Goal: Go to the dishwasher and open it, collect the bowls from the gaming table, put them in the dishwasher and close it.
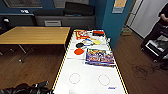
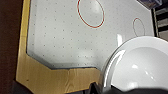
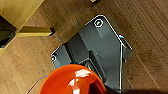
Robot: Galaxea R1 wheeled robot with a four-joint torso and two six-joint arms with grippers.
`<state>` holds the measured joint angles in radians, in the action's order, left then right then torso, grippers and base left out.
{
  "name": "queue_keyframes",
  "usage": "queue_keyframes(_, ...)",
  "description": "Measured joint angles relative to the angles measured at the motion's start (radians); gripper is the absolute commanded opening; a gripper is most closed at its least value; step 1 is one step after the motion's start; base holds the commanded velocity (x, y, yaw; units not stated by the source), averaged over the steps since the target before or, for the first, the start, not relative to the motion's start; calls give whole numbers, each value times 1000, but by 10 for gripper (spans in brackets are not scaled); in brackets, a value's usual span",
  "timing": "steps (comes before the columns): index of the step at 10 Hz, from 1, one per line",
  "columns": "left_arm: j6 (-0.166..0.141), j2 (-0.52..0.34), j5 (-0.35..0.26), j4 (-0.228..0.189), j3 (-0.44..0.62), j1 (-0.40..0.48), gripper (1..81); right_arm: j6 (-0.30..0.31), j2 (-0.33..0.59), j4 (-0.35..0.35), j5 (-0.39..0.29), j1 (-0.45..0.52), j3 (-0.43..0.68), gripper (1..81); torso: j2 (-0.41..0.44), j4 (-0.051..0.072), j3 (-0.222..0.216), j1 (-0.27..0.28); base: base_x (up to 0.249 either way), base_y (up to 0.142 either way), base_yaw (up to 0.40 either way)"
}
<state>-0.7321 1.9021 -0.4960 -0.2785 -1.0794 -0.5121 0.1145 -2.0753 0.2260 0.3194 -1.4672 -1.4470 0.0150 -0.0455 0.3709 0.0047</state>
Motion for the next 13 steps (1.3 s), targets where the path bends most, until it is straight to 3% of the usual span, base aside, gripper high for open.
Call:
queue_keyframes(4, 33, 7, 95, -127, -56, -255, 10, 0, -2, -3, 1, -6, 0, 10, 1, 0, -34, -1, 0, 0, 0)
queue_keyframes(8, 51, 51, 210, -253, -173, -427, 10, 0, -3, -3, 1, -7, -1, 10, 1, 0, -35, -2, 0, 0, 0)
queue_keyframes(13, 55, 211, 314, -317, -430, -572, 10, 0, -63, -4, -6, -6, -87, 10, 1, 0, -35, -2, 0, 0, 0)
